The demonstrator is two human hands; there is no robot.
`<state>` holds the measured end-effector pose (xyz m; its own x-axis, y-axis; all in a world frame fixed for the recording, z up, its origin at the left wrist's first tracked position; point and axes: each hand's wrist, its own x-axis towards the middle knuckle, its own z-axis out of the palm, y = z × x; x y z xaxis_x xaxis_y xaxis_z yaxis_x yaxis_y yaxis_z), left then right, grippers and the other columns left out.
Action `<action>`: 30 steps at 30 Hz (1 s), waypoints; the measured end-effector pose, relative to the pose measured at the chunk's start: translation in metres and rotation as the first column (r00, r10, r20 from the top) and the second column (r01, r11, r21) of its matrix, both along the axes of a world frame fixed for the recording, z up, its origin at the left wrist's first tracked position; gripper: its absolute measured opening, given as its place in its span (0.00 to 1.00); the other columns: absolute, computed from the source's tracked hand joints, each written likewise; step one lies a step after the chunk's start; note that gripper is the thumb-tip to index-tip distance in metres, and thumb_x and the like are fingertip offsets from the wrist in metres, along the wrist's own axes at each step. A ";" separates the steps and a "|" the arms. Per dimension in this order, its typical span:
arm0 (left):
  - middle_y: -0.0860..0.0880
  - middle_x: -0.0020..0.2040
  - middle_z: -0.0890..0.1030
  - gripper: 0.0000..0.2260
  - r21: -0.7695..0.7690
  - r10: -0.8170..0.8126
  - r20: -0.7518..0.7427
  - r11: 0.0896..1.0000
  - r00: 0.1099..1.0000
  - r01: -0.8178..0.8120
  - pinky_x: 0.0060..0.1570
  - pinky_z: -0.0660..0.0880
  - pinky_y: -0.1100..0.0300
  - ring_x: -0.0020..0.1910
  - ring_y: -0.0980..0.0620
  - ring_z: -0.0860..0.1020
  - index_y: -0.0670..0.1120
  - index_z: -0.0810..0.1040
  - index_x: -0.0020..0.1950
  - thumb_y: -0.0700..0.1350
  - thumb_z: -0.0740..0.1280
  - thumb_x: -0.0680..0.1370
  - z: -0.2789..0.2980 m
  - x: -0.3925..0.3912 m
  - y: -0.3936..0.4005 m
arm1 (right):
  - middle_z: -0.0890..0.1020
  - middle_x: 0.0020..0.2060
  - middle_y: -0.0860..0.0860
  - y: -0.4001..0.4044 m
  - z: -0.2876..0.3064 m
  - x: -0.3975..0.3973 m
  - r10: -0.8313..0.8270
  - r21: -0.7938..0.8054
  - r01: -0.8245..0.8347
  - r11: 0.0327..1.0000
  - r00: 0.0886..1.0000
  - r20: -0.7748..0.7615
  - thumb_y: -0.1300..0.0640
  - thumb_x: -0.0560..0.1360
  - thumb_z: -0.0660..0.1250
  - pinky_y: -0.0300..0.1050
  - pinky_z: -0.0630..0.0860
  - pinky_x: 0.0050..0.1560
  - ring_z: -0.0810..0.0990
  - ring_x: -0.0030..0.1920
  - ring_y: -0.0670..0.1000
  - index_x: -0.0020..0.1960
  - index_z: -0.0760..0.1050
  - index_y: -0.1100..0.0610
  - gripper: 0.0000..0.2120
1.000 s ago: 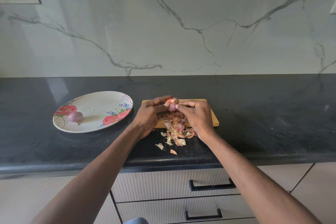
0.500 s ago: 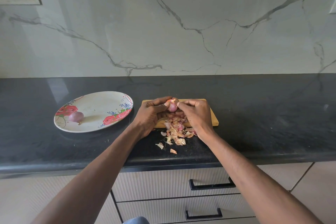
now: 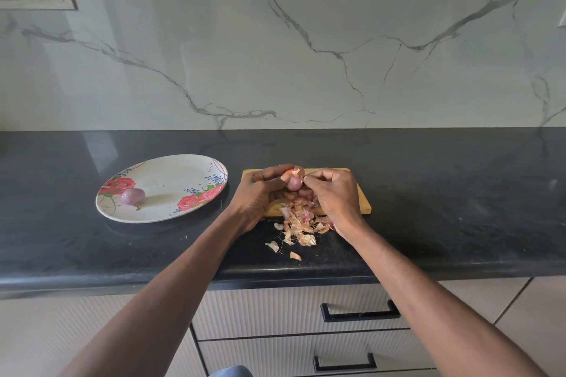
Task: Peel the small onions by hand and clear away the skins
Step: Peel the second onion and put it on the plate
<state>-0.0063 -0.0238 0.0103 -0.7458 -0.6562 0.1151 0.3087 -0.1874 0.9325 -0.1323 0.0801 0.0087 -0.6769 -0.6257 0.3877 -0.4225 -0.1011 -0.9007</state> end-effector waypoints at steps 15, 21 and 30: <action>0.39 0.59 0.83 0.21 -0.161 0.044 0.040 0.986 0.998 -0.037 0.57 0.81 0.51 0.58 0.41 0.83 0.38 0.79 0.66 0.38 0.75 0.73 -0.004 0.000 0.000 | 0.87 0.41 0.47 -0.002 -0.005 -0.003 -0.040 -0.006 0.040 0.999 0.992 -0.119 0.61 0.75 0.75 0.45 0.82 0.49 0.85 0.44 0.45 0.46 0.86 0.57 0.02; 0.38 0.58 0.83 0.18 -0.203 0.071 0.040 0.977 0.997 -0.061 0.57 0.81 0.48 0.54 0.41 0.83 0.37 0.78 0.65 0.34 0.73 0.76 -0.006 -0.003 0.004 | 0.84 0.43 0.50 -0.009 -0.011 -0.001 -0.042 0.038 0.057 0.998 0.944 -0.327 0.62 0.79 0.69 0.45 0.79 0.46 0.82 0.44 0.49 0.46 0.80 0.58 0.03; 0.38 0.51 0.84 0.12 -0.123 0.066 0.035 0.991 0.997 -0.061 0.45 0.83 0.54 0.44 0.45 0.83 0.34 0.77 0.61 0.37 0.70 0.79 -0.002 -0.003 0.005 | 0.77 0.43 0.50 -0.007 -0.009 0.003 -0.054 0.053 0.079 0.995 0.931 -0.362 0.66 0.81 0.64 0.26 0.69 0.39 0.74 0.41 0.43 0.48 0.73 0.60 0.04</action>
